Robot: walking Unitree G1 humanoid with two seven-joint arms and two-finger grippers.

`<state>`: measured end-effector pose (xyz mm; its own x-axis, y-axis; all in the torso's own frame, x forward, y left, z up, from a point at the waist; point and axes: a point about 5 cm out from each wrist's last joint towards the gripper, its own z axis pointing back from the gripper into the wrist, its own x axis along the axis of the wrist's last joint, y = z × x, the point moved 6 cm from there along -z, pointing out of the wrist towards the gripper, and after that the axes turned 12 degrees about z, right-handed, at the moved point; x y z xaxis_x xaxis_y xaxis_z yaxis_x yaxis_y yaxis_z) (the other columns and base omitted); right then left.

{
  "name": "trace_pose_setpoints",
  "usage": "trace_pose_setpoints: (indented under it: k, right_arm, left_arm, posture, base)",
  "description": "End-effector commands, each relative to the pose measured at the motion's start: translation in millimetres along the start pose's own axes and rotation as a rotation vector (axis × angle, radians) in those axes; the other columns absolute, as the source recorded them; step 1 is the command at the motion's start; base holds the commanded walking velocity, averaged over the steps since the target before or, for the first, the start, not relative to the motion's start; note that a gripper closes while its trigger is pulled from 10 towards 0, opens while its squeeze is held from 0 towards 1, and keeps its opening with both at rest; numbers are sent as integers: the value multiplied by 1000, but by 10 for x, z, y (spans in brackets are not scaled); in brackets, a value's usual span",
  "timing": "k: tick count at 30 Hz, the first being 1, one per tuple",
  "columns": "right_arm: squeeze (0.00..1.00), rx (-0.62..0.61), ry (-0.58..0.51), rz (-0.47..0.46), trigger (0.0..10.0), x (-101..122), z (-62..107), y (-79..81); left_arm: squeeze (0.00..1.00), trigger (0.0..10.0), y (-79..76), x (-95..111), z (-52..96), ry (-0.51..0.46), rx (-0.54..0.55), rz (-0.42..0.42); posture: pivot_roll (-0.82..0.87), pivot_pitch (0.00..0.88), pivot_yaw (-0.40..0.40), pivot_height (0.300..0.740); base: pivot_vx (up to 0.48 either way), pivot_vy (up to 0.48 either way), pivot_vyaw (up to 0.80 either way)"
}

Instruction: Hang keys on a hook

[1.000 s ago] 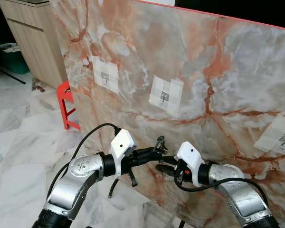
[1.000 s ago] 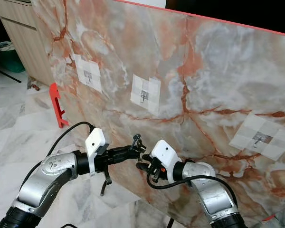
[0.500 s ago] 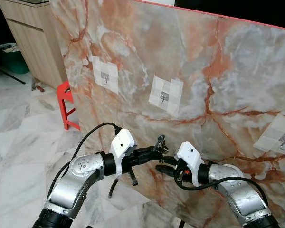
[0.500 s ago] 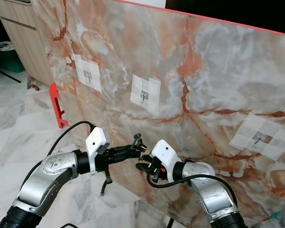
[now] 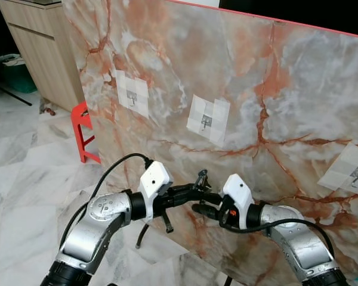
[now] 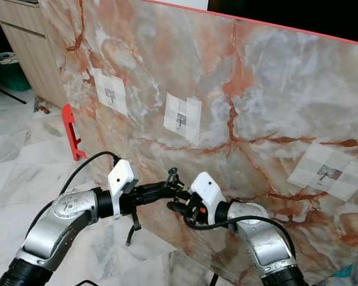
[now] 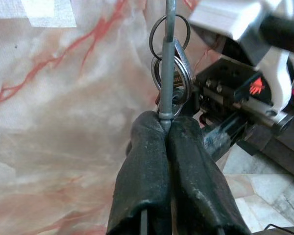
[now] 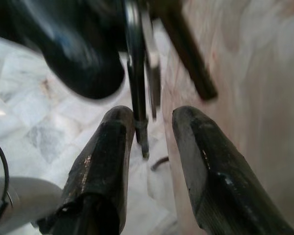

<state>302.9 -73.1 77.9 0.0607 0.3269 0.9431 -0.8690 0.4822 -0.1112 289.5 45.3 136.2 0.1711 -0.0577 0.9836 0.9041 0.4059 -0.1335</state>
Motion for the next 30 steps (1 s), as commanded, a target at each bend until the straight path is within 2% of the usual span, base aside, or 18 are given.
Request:
trace_pose_setpoints:
  k: [1,7,12,30]
  right_arm:
    - [0,-12,-30,8,10000,103,32,-56]
    - [0,28,9,25,10000,24,54,3]
    - [0,60,98,57,10000,-150,79,61]
    - [0,22,43,22,10000,-41,60,-17]
  left_arm:
    - [0,10000,-11,43,-33,-6,-12,-28]
    - [0,10000,-1,55,-42,-10,-8,-35]
    - [0,10000,15,72,-40,-17,0,-41]
    - [0,10000,12,67,-47,-17,-2,-42]
  posture:
    - [-117,0,-79,740]
    - [-116,0,-81,740]
    - [-117,0,-80,740]
    - [-117,0,-79,740]
  base:
    - [0,0,0]
    - [0,0,0]
    - [0,0,0]
    - [0,0,0]
